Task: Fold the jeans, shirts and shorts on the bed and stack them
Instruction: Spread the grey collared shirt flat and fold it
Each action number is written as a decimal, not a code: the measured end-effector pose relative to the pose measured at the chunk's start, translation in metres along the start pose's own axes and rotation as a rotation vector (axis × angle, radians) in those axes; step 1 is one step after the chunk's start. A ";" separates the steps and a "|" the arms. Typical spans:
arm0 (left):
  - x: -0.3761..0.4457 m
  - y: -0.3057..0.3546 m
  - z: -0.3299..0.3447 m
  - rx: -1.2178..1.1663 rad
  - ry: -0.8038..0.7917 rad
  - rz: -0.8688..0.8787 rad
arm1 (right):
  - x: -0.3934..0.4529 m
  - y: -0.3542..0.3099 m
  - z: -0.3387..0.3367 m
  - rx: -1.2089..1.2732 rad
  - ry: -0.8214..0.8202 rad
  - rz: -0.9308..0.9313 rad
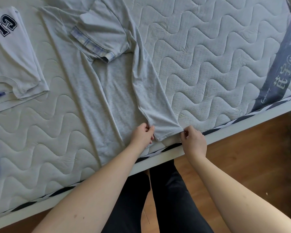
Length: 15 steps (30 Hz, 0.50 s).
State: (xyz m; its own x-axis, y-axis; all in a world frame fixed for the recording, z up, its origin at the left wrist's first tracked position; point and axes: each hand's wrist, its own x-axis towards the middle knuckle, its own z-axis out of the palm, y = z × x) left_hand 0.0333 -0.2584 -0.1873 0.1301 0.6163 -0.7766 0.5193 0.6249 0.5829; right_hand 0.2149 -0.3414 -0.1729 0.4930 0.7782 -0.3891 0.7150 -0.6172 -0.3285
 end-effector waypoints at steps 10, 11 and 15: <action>0.005 0.005 0.000 0.515 0.006 -0.114 | 0.009 -0.007 0.005 -0.117 -0.073 -0.009; 0.005 0.005 0.000 0.519 0.021 -0.123 | 0.008 -0.006 0.004 -0.118 -0.070 0.001; 0.002 0.005 -0.003 0.547 0.080 -0.067 | 0.011 0.001 0.003 -0.148 -0.132 -0.059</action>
State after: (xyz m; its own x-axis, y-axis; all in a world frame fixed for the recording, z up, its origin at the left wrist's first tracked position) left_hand 0.0338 -0.2526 -0.1856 0.0278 0.6316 -0.7748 0.8898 0.3375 0.3070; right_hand 0.2192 -0.3341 -0.1801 0.3856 0.7846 -0.4854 0.8108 -0.5393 -0.2276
